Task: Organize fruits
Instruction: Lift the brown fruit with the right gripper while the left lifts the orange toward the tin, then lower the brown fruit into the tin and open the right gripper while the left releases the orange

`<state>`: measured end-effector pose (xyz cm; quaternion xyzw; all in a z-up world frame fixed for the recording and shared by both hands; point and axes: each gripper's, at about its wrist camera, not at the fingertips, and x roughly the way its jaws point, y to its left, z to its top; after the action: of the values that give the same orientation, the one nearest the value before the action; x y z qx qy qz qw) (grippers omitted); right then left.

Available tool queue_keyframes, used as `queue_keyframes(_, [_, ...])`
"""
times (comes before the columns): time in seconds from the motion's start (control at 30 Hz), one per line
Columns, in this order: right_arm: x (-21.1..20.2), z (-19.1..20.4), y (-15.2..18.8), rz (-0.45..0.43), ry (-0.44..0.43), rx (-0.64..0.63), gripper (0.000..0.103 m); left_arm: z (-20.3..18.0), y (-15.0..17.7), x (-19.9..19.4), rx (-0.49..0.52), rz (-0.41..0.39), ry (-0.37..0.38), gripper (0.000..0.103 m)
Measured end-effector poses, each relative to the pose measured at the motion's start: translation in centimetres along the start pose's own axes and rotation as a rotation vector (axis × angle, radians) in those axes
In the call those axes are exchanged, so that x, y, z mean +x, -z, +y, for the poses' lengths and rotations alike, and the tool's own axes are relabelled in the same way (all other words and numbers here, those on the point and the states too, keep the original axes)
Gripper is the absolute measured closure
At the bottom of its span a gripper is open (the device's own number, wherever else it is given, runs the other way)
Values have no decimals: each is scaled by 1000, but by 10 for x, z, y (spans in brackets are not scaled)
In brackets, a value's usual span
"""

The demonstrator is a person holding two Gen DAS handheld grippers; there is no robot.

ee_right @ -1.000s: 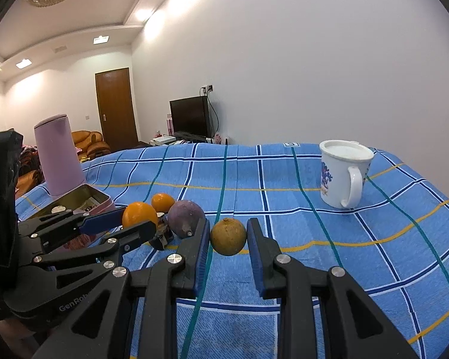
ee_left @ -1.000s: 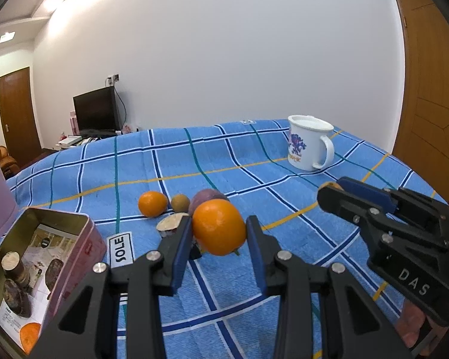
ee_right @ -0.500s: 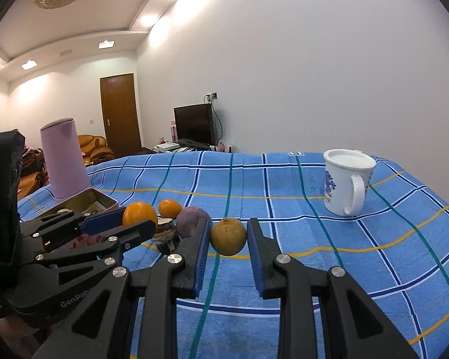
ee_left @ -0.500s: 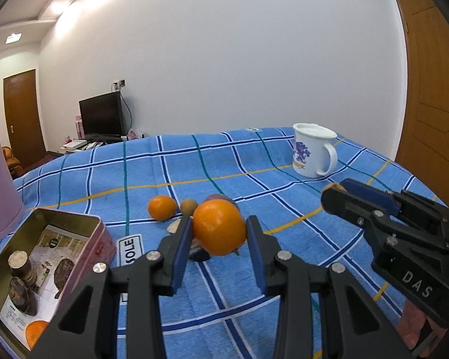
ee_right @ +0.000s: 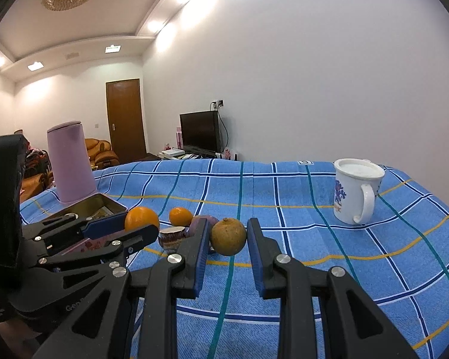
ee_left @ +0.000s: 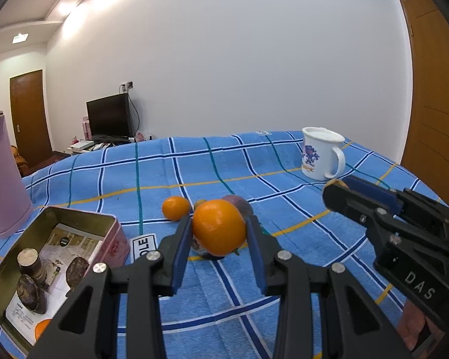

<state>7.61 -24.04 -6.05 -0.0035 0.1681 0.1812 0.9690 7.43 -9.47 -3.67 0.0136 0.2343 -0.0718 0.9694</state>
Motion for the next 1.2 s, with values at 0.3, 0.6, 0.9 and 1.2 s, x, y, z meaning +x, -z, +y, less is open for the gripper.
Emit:
queue_keyframes(0.3, [5, 5, -2, 7, -7, -18, 76, 6, 2, -5, 9, -9, -35, 65])
queue_keyframes(0.6, [21, 24, -5, 38, -52, -56, 76, 22, 4, -9, -6, -11, -68, 65])
queue_keyframes(0.9, [35, 45, -4, 61, -101, -74, 76, 46, 7, -13, -38, 5, -97, 65])
queue_keyframes(1.2, [52, 55, -6, 94, -147, -66, 76, 63, 11, -18, -48, 12, -128, 65])
